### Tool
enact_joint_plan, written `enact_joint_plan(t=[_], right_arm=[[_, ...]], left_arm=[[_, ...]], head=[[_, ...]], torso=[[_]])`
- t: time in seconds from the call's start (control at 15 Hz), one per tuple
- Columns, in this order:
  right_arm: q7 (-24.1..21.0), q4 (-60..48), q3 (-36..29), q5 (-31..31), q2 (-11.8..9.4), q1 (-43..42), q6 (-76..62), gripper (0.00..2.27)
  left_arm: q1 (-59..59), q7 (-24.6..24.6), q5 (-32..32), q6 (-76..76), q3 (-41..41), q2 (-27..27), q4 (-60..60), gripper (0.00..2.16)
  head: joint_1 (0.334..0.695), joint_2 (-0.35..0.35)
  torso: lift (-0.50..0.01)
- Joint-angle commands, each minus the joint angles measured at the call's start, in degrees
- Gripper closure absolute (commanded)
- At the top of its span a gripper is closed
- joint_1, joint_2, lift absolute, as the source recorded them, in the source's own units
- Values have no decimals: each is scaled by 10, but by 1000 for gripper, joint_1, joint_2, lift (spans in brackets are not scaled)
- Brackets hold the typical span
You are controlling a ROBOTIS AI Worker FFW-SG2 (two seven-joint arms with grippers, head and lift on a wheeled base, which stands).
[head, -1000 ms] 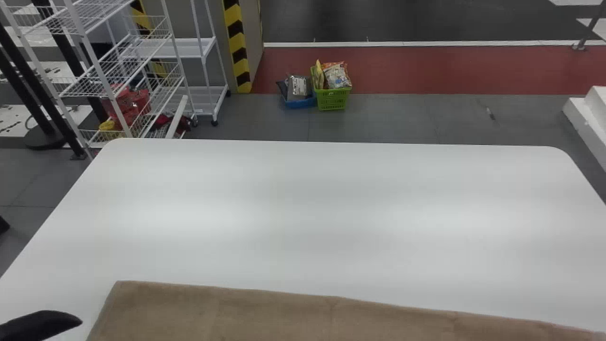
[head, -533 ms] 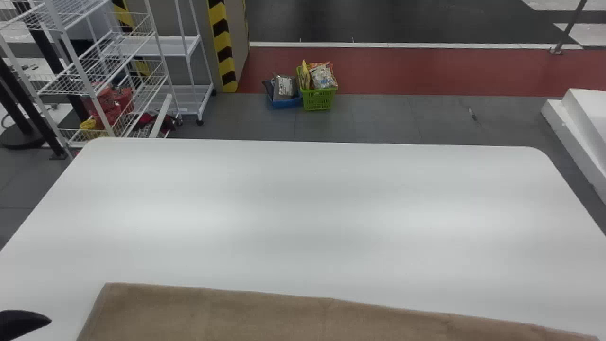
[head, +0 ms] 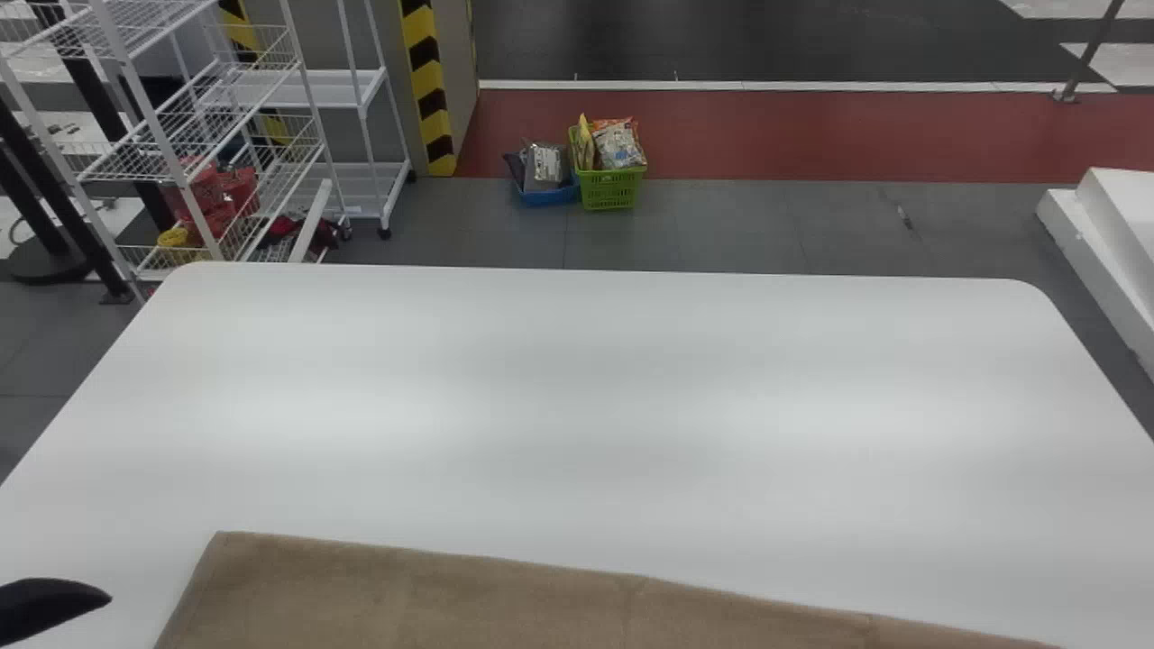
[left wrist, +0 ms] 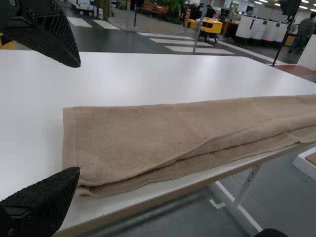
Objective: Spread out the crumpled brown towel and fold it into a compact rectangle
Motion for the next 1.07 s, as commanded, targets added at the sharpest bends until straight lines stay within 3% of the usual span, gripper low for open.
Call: enact_joint_plan(t=[0.0,0.27,0.47,0.73,1.0], right_arm=[[2,1,4,10,0,1,-5,1025],[2,13,19,49,0,1,-11,1001],[2,13,11,54,-4,4,-25,124],[2,18,-33,-77,-1,-21,35,93],[2,57,-57,-139,1,-133,372,93]], left_arm=[[0,3,-1,0,-1,2,7,73],[0,9,-1,0,-1,3,14,73],[0,9,-3,0,-2,4,15,76],[0,10,-9,0,-6,3,15,80],[-1,10,-9,0,-9,3,15,83]], head=[[695,37],[695,43],[695,39],[695,26],[695,-50]], torso=[[-127],[-127],[-127],[-127],[-127]])
